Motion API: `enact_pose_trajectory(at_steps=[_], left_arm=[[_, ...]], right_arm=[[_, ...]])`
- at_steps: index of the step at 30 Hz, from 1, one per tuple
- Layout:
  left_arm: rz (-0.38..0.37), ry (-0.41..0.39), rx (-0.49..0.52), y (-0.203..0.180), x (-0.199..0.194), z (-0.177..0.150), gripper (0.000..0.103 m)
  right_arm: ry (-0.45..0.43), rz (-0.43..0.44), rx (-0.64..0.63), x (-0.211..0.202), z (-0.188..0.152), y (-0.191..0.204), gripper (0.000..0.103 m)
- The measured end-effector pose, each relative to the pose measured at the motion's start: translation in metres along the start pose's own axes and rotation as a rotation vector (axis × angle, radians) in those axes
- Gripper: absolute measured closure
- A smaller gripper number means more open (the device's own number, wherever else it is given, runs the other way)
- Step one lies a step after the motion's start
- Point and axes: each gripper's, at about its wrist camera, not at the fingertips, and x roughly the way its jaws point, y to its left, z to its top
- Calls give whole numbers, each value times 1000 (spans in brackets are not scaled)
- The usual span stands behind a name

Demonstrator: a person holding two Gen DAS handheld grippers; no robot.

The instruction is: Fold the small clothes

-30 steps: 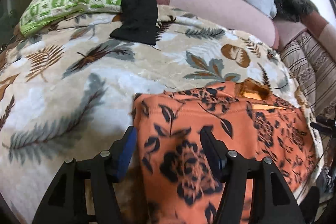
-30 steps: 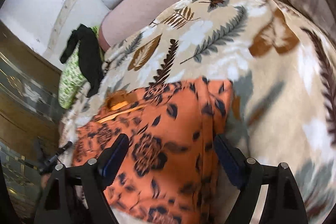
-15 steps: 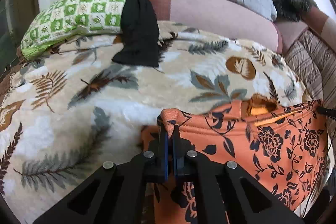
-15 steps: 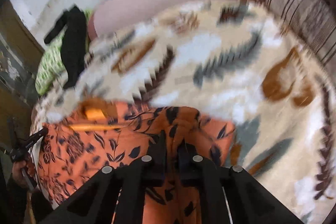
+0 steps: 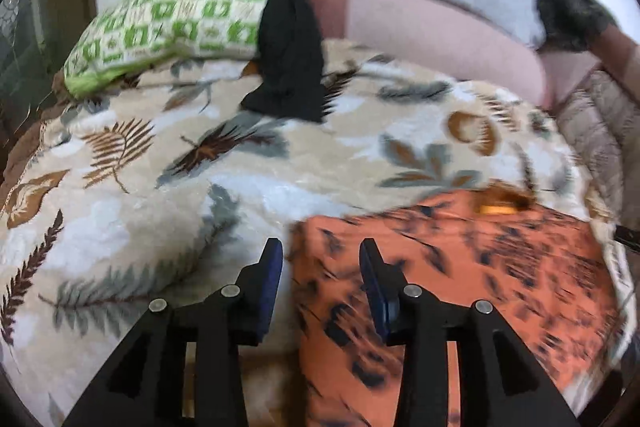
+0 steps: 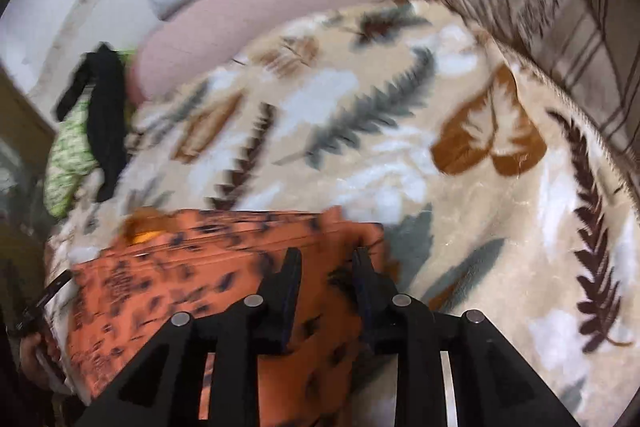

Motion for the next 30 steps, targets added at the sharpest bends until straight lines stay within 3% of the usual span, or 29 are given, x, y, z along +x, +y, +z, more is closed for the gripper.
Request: enact_pose_trajectory(at_steps=[2, 3, 4, 6, 8, 9, 10, 11, 14, 17, 19, 20, 21, 22, 24, 27, 30], left_arm=[[-30, -20, 26, -17, -23, -15, 46], [-42, -24, 34, -26, -31, -24, 40], [-58, -21, 42, -33, -35, -33, 37], [-48, 27, 48, -41, -24, -58, 37], [-15, 127, 27, -36, 5, -74, 38], [27, 148, 17, -29, 17, -82, 44], [42, 122, 21, -27, 10, -81, 48], [47, 118, 12, -27, 3, -77, 49], [4, 43, -12, -29, -33, -69, 48], [-35, 7, -19, -32, -53, -81, 39], [-19, 67, -18, -29, -39, -93, 36], [35, 155, -26, -24, -20, -103, 36], [57, 203, -42, -19, -11, -108, 35], [27, 191, -99, -10, -11, -110, 35], [51, 154, -134, -6, -29, -105, 36], [53, 56, -73, -14, -57, -96, 36], [16, 5, -32, -31, -71, -91, 36]], right_arm=[[19, 161, -7, -18, -15, 19, 53], [31, 204, -8, -19, -21, 25, 22], [52, 272, -3, -19, -33, 32, 13], [99, 307, 13, -5, -56, 32, 14], [125, 181, 116, 19, -72, 1, 14], [126, 181, 234, 25, -79, -21, 20], [84, 212, 331, 18, -82, -35, 34], [61, 222, 376, 7, -82, -39, 34], [-10, 240, 288, -31, -83, -18, 31], [31, 353, 216, -37, -101, 4, 25], [89, 362, 209, -24, -119, 3, 25], [138, 302, 244, -7, -130, -6, 25], [147, 291, 320, 1, -139, -21, 31], [112, 307, 392, -2, -143, -29, 39], [82, 286, 404, -23, -140, -25, 37], [14, 283, 287, -57, -139, -7, 32], [25, 285, 399, -69, -155, -21, 25]])
